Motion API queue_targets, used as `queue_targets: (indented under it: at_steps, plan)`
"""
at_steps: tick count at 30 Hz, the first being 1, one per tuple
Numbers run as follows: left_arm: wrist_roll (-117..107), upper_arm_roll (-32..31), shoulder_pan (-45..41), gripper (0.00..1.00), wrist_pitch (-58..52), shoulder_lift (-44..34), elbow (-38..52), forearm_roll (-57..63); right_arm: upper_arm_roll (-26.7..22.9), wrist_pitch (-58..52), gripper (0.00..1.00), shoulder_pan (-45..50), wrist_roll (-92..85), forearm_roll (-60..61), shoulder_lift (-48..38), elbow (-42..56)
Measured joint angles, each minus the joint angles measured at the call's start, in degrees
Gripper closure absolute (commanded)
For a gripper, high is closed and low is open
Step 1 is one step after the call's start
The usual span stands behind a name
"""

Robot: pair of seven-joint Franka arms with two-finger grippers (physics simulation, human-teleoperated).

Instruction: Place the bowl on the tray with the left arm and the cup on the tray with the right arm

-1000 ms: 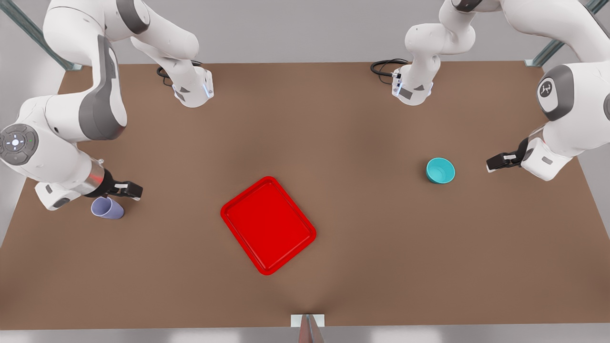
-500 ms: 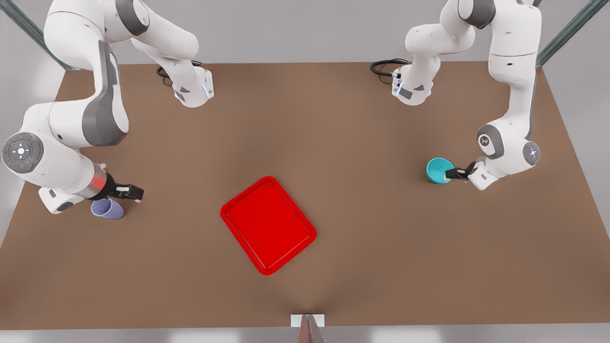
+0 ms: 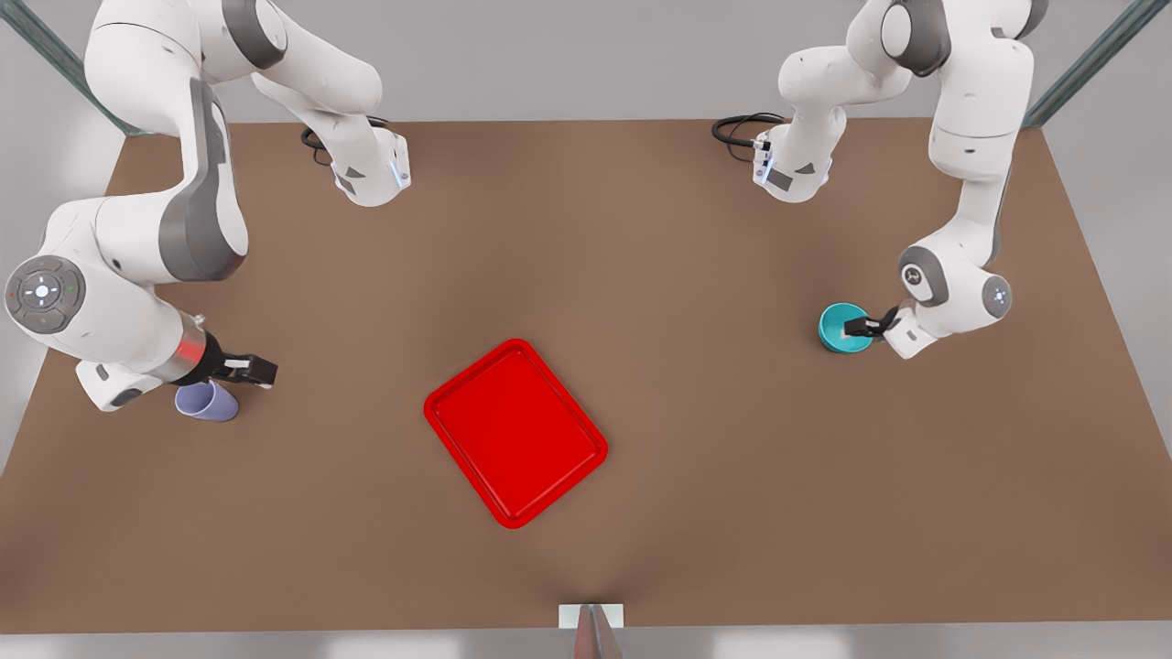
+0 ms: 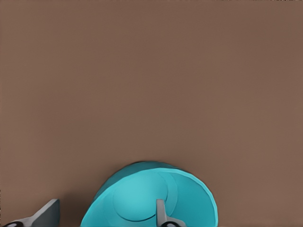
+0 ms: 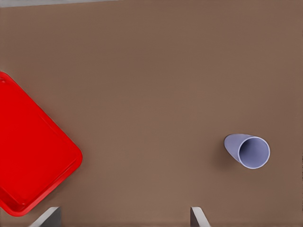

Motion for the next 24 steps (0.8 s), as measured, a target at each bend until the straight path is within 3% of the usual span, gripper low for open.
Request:
queue_targets:
  at_steps: [1,6,11,20,24]
  plan:
    - [0.0,0.0,0.0,0.57,0.04,0.1,0.0,-0.1,0.0,0.0,0.0,0.1,0.08,-0.06,0.0,0.0]
    - [0.0,0.0,0.0,0.57,0.83,0.98,0.08,-0.41,0.0,0.0,0.0,0.0,-0.01,-0.07,0.09,0.0]
    - [-0.09,-0.03,-0.25,0.75,1.54,1.34,0.26,-0.51,0.0,0.0,0.0,0.07,-0.01,-0.11,0.17,0.01]
    - [-0.34,-0.08,-0.37,0.79,1.59,0.82,1.44,-0.4,0.0,0.0,0.0,-0.18,-0.01,-0.16,0.35,0.09]
    - [-1.65,-0.05,-5.77,0.79,1.65,0.83,5.06,2.24,0.0,0.0,0.0,-0.3,-0.01,-0.16,0.35,0.09]
